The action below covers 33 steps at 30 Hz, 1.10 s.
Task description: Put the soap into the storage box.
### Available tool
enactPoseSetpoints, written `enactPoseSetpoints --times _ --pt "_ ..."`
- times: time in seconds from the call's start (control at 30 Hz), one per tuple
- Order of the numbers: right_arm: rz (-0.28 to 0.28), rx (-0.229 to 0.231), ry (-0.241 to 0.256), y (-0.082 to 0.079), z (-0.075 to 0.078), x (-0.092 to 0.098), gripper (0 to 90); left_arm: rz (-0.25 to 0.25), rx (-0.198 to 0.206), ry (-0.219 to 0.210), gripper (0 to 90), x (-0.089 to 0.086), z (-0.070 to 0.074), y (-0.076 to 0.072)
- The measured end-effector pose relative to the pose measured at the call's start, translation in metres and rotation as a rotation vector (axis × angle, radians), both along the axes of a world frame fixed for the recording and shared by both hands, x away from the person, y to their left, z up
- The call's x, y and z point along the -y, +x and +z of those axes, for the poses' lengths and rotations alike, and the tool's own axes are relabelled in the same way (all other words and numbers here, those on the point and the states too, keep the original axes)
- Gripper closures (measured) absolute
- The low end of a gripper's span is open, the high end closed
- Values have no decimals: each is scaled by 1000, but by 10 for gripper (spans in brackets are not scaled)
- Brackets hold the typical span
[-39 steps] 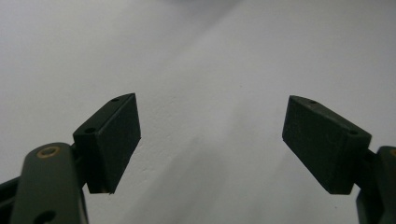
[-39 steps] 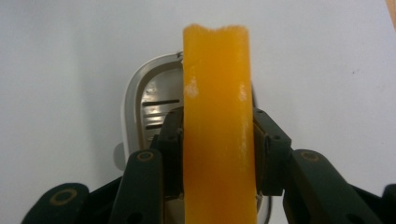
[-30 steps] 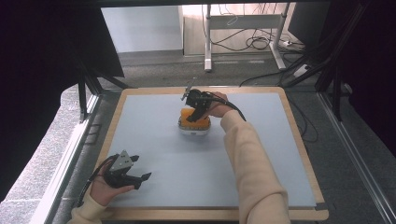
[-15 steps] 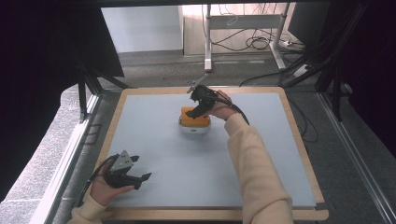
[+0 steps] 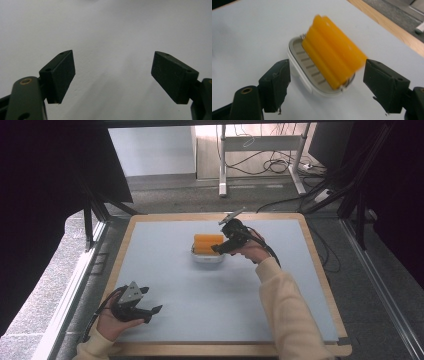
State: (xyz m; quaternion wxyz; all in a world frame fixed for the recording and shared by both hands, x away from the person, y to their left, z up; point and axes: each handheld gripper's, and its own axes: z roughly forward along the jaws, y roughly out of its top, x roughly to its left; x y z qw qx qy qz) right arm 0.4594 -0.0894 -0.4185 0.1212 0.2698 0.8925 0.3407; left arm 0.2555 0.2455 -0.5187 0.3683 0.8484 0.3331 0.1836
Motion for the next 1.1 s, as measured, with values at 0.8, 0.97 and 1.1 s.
enactPoseSetpoints --times 0.8,0.97,1.1 --pt "-126 48 53 -118 -52 101 263 12 -11 11 193 3 -4 1" --pt "-125 47 21 -120 -62 101 270 14 -10 10 193 4 -4 1" --pt "-137 75 36 -119 -58 100 270 11 -3 13 193 4 -3 1"
